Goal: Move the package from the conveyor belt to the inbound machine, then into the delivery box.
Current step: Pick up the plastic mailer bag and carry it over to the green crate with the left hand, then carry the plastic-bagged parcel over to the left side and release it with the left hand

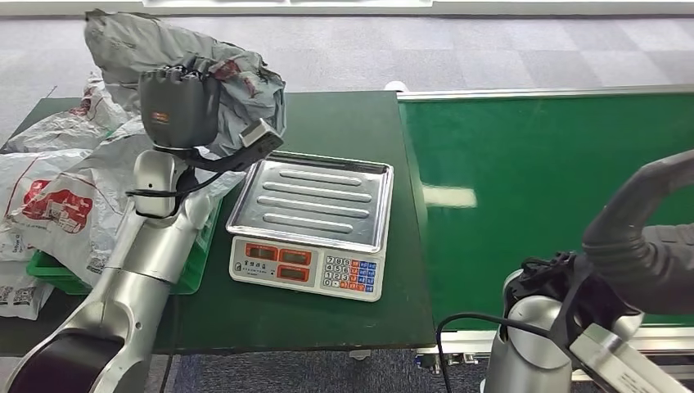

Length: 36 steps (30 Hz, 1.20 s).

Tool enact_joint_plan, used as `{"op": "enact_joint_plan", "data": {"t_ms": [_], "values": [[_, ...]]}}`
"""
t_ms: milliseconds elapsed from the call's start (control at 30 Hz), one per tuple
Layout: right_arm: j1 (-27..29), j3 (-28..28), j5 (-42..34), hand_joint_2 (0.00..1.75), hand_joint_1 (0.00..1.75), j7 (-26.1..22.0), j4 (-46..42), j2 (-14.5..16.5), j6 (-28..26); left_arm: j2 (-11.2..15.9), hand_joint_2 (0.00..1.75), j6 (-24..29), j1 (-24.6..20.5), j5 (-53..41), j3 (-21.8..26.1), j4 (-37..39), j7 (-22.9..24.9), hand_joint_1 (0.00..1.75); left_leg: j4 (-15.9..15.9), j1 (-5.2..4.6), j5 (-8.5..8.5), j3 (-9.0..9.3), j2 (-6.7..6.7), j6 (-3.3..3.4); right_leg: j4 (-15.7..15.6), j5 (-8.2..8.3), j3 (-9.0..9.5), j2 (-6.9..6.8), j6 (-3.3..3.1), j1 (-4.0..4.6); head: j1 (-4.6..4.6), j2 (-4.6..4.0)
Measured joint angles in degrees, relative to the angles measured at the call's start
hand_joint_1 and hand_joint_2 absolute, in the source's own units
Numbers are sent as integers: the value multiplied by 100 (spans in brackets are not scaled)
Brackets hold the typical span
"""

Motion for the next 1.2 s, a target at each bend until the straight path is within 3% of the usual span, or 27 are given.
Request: {"op": "enact_joint_plan", "data": {"t_ms": [100,167,200,233,267,333,367,400,467,567,800,967,1067,1133,1200], "values": [[37,-6,-11,175,0,0,1,-10,0,-236,175,-2,204,-39,1403,-896,-1318,175,0,0,-2,-1,11,-1,0,0,-3,16,0,0,1,0],[64,-19,35,175,0,30,0,-18,0,-372,175,-2,296,-392,2433,-1325,-1878,175,-2,-1,-9,9,19,-1,-1,-3,-3,24,-2,-3,2,0],[75,-34,90,175,0,69,-5,-21,0,-350,175,-4,347,-638,2843,-1364,-1781,175,-4,-3,-13,21,27,-2,-1,-5,0,29,-5,-4,1,0],[84,-54,153,175,0,118,-16,-23,0,-274,175,-20,419,-839,3122,-1307,-1394,175,-6,-5,-16,32,38,-6,-1,-7,0,39,-9,-6,0,0],[96,-79,216,175,0,168,-36,-24,-1,-160,175,-57,491,-960,3294,-1182,-735,148,-7,-4,-18,41,49,-11,-1,-7,-3,48,-13,-5,-2,0],[126,-118,323,175,0,255,-96,-27,-2,52,175,-329,522,-998,3245,-732,1072,61,-6,2,-17,38,52,-16,-2,-7,-10,52,-16,3,-3,0],[137,-130,388,175,0,305,-127,-29,-2,162,131,-573,478,-1001,3015,-416,1937,17,-6,5,-13,33,32,-13,-2,-10,-4,33,-15,6,-3,0],[145,-135,478,175,0,380,-158,-31,-2,271,87,-835,420,-1004,2717,-48,2621,0,-8,6,-8,29,9,-12,-2,-15,8,10,-14,9,0,0],[151,-130,743,175,0,601,-216,-31,-1,481,0,-1180,380,-1006,2092,622,3400,0,-11,6,0,26,-21,-13,-1,-15,26,-22,-17,8,1,0],[158,-95,1101,175,0,889,-298,-31,0,664,0,-1170,418,-1005,1634,1237,3748,0,-10,5,2,26,11,-18,0,4,16,10,-24,5,0,0],[167,-39,1287,175,0,1040,-428,-31,0,859,0,-934,458,-1002,1341,1791,3702,0,-10,3,0,20,15,-17,-1,6,6,23,-22,3,-1,0],[157,20,1345,175,0,997,-435,-31,0,850,0,-491,507,-927,1340,1761,3205,0,-10,4,0,20,14,-18,-1,6,5,22,-22,4,0,0],[154,48,1224,175,0,881,-430,-31,0,575,0,-181,819,-368,1536,898,2150,0,-7,4,1,13,19,-18,-1,7,-3,25,-21,4,-2,0],[148,55,1045,175,0,727,-385,-31,5,95,87,-101,1003,1003,2128,-240,346,0,-3,6,1,-3,16,-16,-1,10,-8,25,-19,5,9,0],[138,62,833,175,0,550,-265,-31,13,-370,175,-69,1184,3129,2846,-1464,-2061,0,-2,5,-18,8,45,-13,-1,10,-5,53,-17,-3,24,0]]}}
